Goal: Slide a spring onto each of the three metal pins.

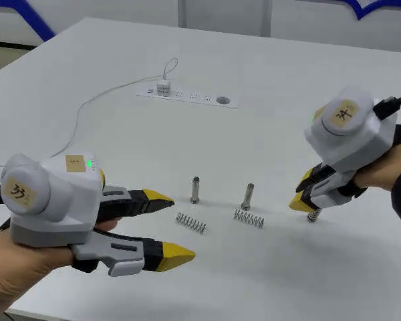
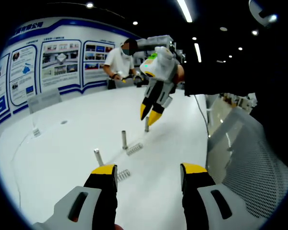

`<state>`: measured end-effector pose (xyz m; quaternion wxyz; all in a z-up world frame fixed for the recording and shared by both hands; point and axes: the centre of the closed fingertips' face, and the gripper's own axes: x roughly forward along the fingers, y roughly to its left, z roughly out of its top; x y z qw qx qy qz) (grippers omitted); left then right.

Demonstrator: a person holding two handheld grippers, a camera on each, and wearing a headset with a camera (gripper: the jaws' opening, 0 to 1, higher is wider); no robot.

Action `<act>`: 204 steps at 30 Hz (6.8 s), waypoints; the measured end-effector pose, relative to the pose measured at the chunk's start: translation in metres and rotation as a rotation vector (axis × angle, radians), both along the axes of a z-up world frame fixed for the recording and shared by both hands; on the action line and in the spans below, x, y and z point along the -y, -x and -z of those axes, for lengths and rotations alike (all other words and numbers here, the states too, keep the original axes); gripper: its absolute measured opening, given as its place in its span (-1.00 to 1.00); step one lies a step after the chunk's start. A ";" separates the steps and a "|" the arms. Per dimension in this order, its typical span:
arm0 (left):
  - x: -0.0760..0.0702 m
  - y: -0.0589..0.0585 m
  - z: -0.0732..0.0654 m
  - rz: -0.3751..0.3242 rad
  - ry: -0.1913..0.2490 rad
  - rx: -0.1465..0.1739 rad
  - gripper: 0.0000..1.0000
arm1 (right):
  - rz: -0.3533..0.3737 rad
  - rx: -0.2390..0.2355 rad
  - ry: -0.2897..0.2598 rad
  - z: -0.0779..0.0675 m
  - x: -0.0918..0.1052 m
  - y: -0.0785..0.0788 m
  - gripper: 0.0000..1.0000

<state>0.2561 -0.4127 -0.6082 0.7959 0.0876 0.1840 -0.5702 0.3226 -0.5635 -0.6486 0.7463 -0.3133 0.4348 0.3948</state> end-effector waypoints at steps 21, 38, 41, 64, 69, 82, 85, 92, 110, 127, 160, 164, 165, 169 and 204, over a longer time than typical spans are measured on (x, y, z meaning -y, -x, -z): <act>0.000 -0.001 0.003 -0.009 -0.011 -0.006 0.06 | -0.082 -0.068 -0.022 0.051 -0.029 -0.007 -0.69; -0.001 -0.003 0.004 -0.025 -0.019 -0.013 0.06 | -0.106 -0.100 -0.010 0.064 -0.032 -0.008 -0.76; 0.000 -0.003 0.005 -0.022 -0.022 -0.014 0.05 | -0.106 -0.097 -0.008 0.064 -0.032 -0.008 -0.77; 0.023 0.000 0.016 0.131 -0.083 0.004 -0.04 | -0.162 -0.091 -0.051 0.011 -0.054 0.038 -0.77; 0.027 0.001 0.018 0.157 -0.085 0.012 -0.07 | -0.192 -0.091 -0.066 -0.002 -0.066 0.051 -0.77; 0.037 0.007 0.022 0.222 -0.088 0.047 -0.27 | -0.282 -0.106 -0.085 -0.021 -0.094 0.078 -0.77; 0.038 0.009 0.022 0.236 -0.092 0.057 -0.35 | -0.302 -0.112 -0.080 -0.022 -0.098 0.081 -0.77; 0.040 0.012 0.023 0.257 -0.092 0.084 -0.62 | -0.326 -0.127 -0.078 -0.022 -0.104 0.087 -0.77; 0.041 0.013 0.024 0.256 -0.089 0.079 -0.76 | -0.342 -0.054 -0.170 -0.051 -0.128 0.083 -0.77; 0.043 0.015 0.021 0.250 -0.062 0.062 -0.71 | -0.364 -0.022 -0.181 -0.055 -0.139 0.082 -0.77; -0.009 -0.016 0.006 -0.011 -0.009 0.009 -0.04 | -0.185 0.064 -0.135 -0.076 -0.073 0.019 -0.77; -0.014 -0.016 0.006 -0.036 -0.003 0.004 0.01 | -0.152 0.080 -0.123 -0.076 -0.063 0.003 -0.77; -0.015 -0.016 0.006 -0.040 -0.001 0.001 0.01 | -0.145 0.081 -0.124 -0.075 -0.062 -0.001 -0.77; -0.017 -0.015 0.007 -0.060 0.005 -0.006 0.03 | -0.116 0.093 -0.110 -0.070 -0.057 -0.015 -0.77; -0.016 -0.013 0.012 -0.084 0.006 -0.021 0.04 | -0.080 -0.001 -0.027 -0.009 -0.055 -0.039 -0.77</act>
